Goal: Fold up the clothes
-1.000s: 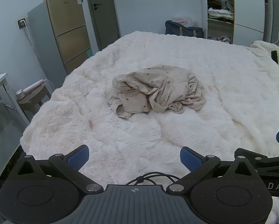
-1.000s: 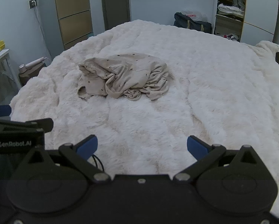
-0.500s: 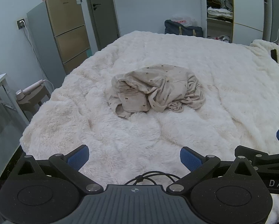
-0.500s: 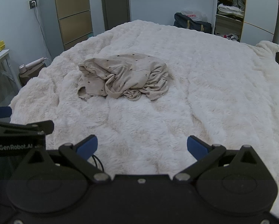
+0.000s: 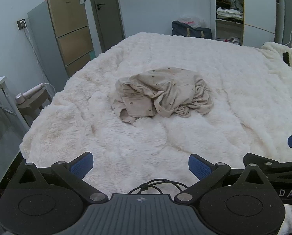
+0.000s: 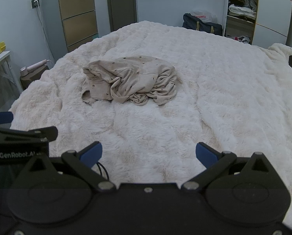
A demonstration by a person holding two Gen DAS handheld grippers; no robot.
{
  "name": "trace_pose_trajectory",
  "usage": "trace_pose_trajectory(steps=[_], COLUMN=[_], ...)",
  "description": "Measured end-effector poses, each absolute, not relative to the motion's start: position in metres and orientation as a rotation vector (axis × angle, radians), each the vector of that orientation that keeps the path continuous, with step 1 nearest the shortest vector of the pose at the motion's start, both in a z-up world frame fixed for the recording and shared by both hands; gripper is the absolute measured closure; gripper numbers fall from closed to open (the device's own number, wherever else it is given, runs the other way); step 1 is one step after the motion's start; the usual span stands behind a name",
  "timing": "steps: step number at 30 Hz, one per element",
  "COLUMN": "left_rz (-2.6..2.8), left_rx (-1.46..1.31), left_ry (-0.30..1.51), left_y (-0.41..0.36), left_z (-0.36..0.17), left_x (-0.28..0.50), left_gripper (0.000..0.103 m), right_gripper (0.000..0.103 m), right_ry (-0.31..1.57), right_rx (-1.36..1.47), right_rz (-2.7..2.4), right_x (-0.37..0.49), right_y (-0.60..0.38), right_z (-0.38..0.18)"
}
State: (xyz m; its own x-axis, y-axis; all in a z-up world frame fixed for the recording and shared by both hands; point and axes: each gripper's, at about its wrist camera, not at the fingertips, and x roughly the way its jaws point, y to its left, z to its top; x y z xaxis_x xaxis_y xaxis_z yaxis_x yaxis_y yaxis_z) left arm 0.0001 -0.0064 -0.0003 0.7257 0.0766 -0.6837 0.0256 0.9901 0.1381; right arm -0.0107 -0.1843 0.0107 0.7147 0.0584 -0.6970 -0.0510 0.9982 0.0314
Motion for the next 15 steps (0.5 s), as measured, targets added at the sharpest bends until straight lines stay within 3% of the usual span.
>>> trace_pose_trajectory(steps=[15], left_rz=[0.028], left_rx=[0.143], left_ry=[0.763], left_y=[-0.008], left_z=[-0.0018], left_x=[-0.0005], left_gripper=[0.0], right_gripper=[0.0], right_ry=[0.775], right_rx=[0.002], right_rz=[0.066], right_x=[-0.0107], right_y=[-0.1837], right_z=[0.0088])
